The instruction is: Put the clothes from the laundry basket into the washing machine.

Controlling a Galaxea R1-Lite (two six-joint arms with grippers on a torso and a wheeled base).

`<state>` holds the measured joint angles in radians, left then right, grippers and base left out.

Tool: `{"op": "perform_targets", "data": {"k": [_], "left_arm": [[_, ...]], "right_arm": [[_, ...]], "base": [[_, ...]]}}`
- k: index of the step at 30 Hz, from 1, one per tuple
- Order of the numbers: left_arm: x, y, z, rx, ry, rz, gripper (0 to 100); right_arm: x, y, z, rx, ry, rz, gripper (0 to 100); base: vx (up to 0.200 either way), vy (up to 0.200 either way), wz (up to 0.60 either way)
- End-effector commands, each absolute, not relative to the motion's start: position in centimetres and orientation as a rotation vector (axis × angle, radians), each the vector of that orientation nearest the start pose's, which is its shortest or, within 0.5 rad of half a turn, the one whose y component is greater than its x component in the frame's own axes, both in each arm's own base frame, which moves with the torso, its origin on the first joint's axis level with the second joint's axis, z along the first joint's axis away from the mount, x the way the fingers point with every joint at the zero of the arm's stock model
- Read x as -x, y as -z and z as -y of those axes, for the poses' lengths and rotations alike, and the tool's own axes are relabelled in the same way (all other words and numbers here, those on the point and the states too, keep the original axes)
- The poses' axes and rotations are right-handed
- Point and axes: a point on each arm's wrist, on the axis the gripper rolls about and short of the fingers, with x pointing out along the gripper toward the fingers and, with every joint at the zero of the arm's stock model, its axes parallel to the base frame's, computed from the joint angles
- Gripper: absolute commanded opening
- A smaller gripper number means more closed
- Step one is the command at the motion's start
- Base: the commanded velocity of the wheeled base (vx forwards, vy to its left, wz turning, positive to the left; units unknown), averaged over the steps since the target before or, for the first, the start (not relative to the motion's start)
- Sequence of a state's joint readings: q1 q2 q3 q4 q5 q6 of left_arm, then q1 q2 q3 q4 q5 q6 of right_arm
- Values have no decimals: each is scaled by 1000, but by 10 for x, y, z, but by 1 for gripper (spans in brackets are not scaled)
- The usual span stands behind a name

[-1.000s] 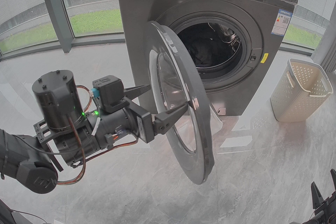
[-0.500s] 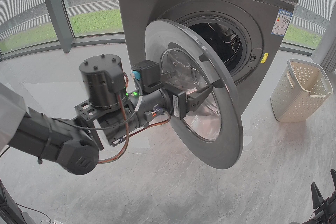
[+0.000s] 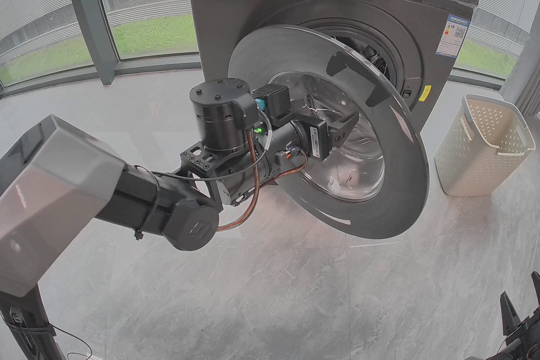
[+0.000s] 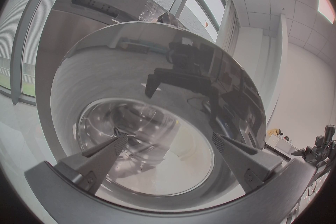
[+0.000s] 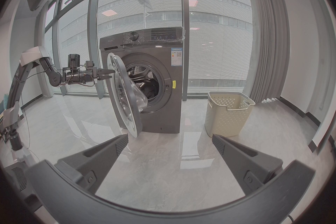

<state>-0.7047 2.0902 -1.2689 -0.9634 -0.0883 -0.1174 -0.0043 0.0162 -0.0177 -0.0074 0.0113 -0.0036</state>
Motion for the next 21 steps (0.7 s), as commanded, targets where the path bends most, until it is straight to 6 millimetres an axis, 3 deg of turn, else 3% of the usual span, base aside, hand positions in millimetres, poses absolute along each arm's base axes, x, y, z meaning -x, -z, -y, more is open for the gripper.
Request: {"op": "perform_targets", "data": {"k": [1, 5, 12, 15, 16, 17, 18, 19, 21], "left_arm": [[-299, -199, 255, 150, 795, 46, 100], [-257, -207, 219, 138, 788, 16, 100], [-151, -212, 129, 129, 764, 29, 100], [-121, -198, 97, 102, 651, 27, 100], [-120, -198, 95, 100, 640, 28, 100], [-107, -193, 76, 103, 548, 53, 100], [-106, -193, 74, 104, 542, 56, 100], [-91, -187, 55, 105, 472, 79, 100], [-81, -183, 42, 106, 415, 96, 100]], "right_arm": [[23, -76, 0, 11, -8, 8, 100], [23, -76, -1, 18, -11, 6, 100], [23, -80, -1, 32, -42, 34, 100], [36, -126, -2, 14, -67, 212, 100], [36, -128, -2, 13, -67, 213, 100], [29, -147, -3, 8, -100, 159, 100], [28, -148, -3, 8, -103, 153, 100], [10, -155, -3, 3, -130, 46, 100], [-7, -159, -3, 3, -153, -35, 100]], "base": [[0, 0, 0], [0, 0, 0], [0, 0, 0], [0, 0, 0], [0, 0, 0], [0, 0, 0], [0, 0, 0], [0, 0, 0], [0, 0, 0]]}}
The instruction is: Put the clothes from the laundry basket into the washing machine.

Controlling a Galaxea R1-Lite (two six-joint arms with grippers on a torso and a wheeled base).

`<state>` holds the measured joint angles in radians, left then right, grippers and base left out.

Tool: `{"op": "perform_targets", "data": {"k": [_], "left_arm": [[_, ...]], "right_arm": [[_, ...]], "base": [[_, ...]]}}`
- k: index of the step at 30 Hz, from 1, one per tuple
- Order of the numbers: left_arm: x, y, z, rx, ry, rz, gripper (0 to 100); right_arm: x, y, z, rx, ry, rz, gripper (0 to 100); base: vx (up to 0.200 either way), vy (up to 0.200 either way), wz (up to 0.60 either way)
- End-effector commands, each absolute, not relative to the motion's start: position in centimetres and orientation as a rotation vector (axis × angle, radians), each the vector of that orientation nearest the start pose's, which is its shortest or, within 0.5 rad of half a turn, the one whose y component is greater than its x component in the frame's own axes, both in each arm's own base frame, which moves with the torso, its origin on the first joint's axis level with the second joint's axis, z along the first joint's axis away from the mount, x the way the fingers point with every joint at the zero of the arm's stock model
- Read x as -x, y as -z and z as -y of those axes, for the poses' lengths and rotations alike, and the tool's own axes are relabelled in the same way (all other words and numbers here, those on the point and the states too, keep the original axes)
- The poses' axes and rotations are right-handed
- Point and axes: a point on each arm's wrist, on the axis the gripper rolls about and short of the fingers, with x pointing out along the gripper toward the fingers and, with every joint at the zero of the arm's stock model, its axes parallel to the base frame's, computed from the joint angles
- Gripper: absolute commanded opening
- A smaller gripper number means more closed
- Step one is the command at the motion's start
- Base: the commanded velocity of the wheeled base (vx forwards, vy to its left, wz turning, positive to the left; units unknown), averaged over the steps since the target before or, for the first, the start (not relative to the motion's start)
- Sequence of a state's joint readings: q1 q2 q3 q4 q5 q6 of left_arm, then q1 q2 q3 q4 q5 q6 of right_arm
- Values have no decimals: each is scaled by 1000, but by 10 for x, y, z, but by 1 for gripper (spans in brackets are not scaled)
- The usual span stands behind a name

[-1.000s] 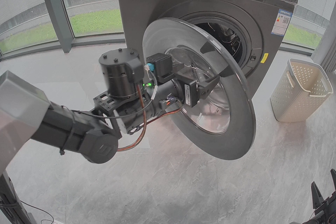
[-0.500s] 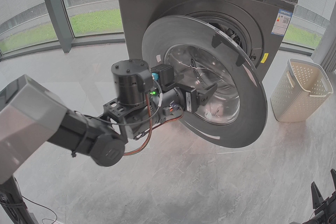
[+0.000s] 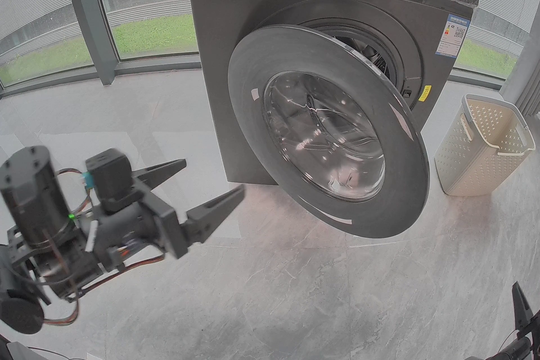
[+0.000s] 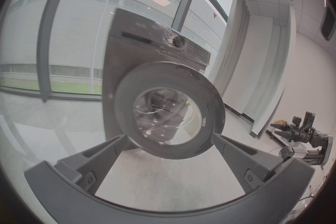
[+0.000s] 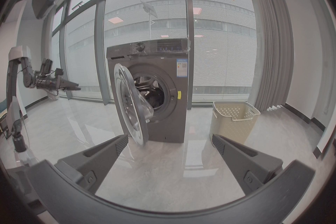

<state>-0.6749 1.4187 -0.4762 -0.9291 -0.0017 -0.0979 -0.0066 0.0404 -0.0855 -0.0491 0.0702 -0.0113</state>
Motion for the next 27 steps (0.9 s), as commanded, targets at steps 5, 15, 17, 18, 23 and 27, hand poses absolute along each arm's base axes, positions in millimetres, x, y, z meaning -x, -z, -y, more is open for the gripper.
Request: {"op": "perform_targets", "data": {"k": [5, 15, 17, 18, 23, 27], "left_arm": [[-57, -164, 20, 90, 299, 61, 100], [-13, -123, 2, 67, 149, 61, 100], [-7, -117, 1, 62, 143, 53, 100], [-6, -115, 1, 58, 136, 47, 100], [11, -92, 2, 23, 81, -7, 100], [21, -83, 4, 10, 101, -26, 100]], "right_arm": [[-57, -180, -7, 55, -265, -121, 100], [-140, -205, -54, 102, -564, -232, 100], [-153, -206, -63, 103, -586, -258, 100], [-156, -206, -65, 106, -591, -262, 100], [-180, -208, -81, 117, -607, -291, 100], [-198, -211, -85, 121, -561, -297, 100]], "base": [[0, 0, 0], [0, 0, 0], [0, 0, 0], [0, 0, 0], [0, 0, 0], [0, 0, 0]]}}
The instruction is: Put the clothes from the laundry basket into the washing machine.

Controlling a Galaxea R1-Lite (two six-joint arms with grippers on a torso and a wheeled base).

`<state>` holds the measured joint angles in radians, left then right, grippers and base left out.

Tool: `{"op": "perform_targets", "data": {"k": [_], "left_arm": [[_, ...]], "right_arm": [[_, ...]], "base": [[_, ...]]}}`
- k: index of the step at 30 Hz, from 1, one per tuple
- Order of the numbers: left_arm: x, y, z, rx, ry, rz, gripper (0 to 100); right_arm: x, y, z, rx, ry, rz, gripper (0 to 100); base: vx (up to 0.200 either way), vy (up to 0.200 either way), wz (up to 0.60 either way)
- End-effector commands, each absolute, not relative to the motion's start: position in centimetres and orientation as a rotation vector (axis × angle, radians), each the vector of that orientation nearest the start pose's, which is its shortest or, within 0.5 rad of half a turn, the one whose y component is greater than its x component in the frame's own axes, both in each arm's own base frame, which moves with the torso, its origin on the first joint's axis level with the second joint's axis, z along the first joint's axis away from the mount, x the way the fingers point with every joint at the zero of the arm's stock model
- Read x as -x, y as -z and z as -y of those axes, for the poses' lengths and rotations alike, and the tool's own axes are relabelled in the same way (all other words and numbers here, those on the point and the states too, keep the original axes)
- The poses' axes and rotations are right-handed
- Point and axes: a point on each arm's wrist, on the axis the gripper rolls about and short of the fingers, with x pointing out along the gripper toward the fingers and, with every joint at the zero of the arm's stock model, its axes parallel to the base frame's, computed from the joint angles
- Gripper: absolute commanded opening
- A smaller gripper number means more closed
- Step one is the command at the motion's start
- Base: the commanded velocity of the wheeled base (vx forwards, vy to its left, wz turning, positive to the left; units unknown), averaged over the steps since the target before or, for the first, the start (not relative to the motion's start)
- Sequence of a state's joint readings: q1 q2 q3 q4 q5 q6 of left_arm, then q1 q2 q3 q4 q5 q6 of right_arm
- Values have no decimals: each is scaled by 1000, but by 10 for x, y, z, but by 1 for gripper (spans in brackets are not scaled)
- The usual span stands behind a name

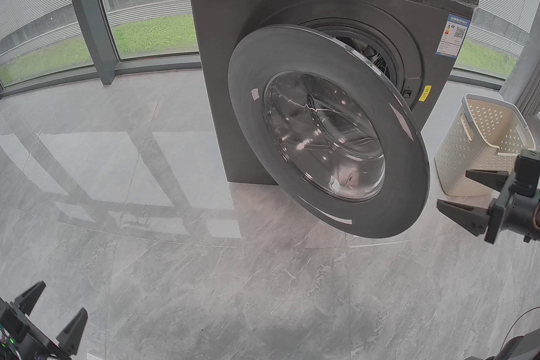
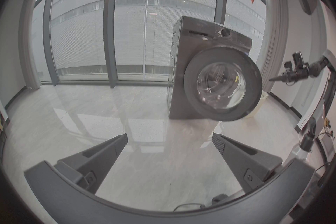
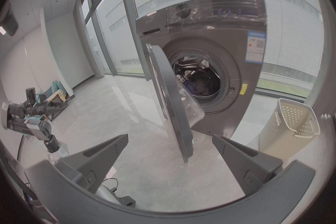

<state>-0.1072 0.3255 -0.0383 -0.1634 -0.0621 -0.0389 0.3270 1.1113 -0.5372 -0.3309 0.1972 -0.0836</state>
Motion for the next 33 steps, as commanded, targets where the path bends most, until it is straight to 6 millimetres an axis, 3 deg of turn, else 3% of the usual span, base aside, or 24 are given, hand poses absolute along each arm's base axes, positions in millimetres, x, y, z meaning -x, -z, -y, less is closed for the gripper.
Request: {"op": "perform_targets", "data": {"k": [1, 3, 5, 8, 14, 19, 22, 26, 33], "left_arm": [[20, -83, 2, 0, 45, -28, 100], [20, -77, 0, -9, -37, -48, 100], [20, -77, 0, -11, -29, -43, 100], [22, -76, 1, -61, 37, -10, 100], [23, -75, 1, -20, 40, -3, 100], [23, -76, 1, -20, 40, -1, 100], [23, -76, 1, -17, 41, -3, 100], [23, -76, 1, -17, 38, -3, 100], [23, -76, 1, -17, 38, -3, 100]], "right_arm": [[-201, -211, -85, 121, -552, -300, 100], [-211, -211, -87, 124, -517, -308, 100], [-216, -210, -86, 125, -496, -310, 100], [-239, -205, -84, 128, -392, -303, 100], [-251, -213, -46, 123, -217, -228, 100], [-226, -215, -35, 128, -193, -213, 100], [-199, -204, -37, 132, -232, -233, 100], [-173, -187, -55, 134, -361, -270, 100], [-159, -175, -80, -26, -544, -346, 100]], "base": [[0, 0, 0], [0, 0, 0], [0, 0, 0], [0, 0, 0], [0, 0, 0], [0, 0, 0], [0, 0, 0], [0, -150, 0], [0, -200, 0]]}}
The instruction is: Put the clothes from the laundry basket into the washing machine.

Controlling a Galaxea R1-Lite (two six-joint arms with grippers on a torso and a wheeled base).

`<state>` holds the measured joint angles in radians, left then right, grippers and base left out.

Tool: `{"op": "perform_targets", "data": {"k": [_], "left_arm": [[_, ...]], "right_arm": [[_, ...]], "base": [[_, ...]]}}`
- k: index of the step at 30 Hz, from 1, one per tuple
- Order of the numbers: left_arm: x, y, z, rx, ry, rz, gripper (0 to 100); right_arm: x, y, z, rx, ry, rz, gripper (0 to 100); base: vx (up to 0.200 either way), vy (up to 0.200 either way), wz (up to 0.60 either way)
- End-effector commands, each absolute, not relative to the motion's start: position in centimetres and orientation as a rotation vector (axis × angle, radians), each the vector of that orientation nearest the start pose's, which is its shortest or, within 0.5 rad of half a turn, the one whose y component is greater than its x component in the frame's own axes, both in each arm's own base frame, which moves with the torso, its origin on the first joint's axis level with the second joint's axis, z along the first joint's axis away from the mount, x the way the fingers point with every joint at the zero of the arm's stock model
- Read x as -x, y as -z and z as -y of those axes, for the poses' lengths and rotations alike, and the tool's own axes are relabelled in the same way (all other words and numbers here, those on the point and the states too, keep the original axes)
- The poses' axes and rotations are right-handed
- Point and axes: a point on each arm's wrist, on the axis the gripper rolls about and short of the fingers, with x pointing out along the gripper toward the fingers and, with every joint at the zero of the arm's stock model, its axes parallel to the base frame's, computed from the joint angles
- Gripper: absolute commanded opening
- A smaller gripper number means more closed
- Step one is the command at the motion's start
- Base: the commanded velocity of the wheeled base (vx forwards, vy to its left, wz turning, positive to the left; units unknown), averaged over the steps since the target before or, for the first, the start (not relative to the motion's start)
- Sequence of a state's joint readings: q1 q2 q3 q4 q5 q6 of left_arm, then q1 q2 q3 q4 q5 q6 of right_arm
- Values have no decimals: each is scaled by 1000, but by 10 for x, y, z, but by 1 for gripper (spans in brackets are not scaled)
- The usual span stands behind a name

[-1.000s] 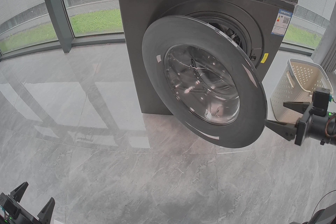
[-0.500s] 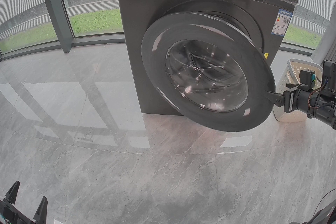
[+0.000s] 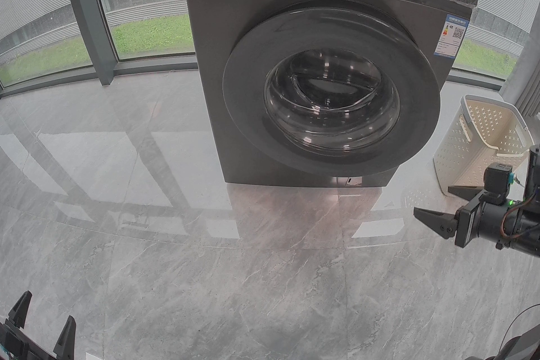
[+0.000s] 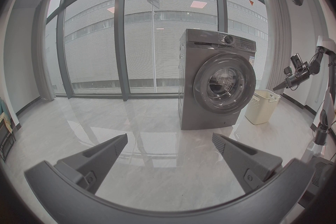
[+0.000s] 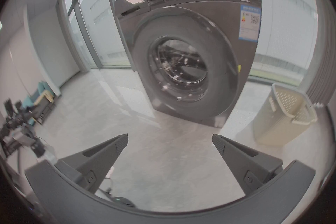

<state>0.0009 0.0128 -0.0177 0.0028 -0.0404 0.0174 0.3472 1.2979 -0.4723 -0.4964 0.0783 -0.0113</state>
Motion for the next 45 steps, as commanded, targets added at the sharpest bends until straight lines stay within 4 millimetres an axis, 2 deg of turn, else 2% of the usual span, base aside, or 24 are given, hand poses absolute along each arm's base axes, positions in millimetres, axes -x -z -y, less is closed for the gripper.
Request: {"op": "perform_targets", "data": {"k": [1, 5, 10, 13, 16, 22, 32, 45], "left_arm": [[23, -76, 1, -17, 38, -3, 100], [23, -76, 1, -17, 38, -3, 100], [23, -76, 1, -20, 38, -3, 100], [23, -76, 1, -18, 40, -3, 100], [23, -76, 1, -17, 40, -3, 100], [23, -76, 1, -17, 38, -3, 100], [23, -76, 1, -17, 40, -3, 100], [23, -76, 1, -17, 37, -3, 100]], "right_arm": [[-158, -176, -84, -66, -557, -358, 100], [-161, -177, -87, -97, -558, -353, 100], [-174, -178, -94, -110, -568, -290, 100], [-178, -179, -101, -116, -589, -260, 100], [-177, -177, -116, -122, -651, -225, 100], [-191, -179, -128, -129, -647, -185, 100], [-202, -182, -136, -135, -646, -149, 100], [-223, -199, -144, -148, -633, -81, 100]], "base": [[0, -200, 0], [0, -200, 0], [0, -200, 0], [0, 0, 0], [0, 0, 0], [200, 0, 0], [200, 0, 0], [200, 0, 0]]}}
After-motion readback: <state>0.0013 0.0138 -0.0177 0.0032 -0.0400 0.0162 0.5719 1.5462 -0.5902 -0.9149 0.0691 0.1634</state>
